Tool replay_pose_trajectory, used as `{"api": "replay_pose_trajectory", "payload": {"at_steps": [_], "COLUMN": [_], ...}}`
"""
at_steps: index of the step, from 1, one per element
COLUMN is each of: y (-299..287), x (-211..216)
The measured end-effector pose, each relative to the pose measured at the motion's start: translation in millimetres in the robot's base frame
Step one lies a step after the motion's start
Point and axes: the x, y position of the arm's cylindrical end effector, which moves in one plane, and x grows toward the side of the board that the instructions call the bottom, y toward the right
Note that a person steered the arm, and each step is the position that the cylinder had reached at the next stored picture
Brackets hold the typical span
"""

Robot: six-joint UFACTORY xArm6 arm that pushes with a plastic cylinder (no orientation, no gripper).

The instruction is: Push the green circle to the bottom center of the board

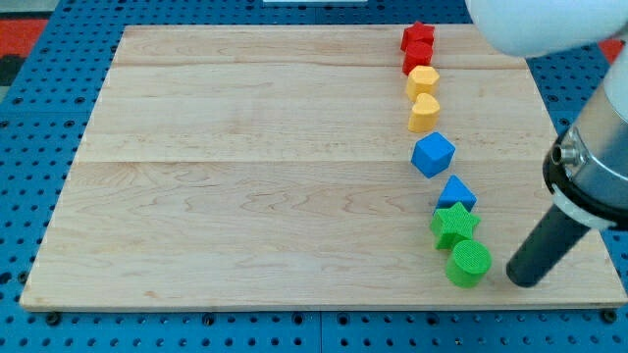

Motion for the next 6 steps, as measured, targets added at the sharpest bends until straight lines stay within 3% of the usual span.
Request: {"api": "replay_pose_trajectory", "payload": {"at_steps": [1,3,4,5,6], "y": [-42.1,-20.7,-106.6,-148.3,-153.5], "x": [-15.7,14.6,-3.2,17.9,29.3]}}
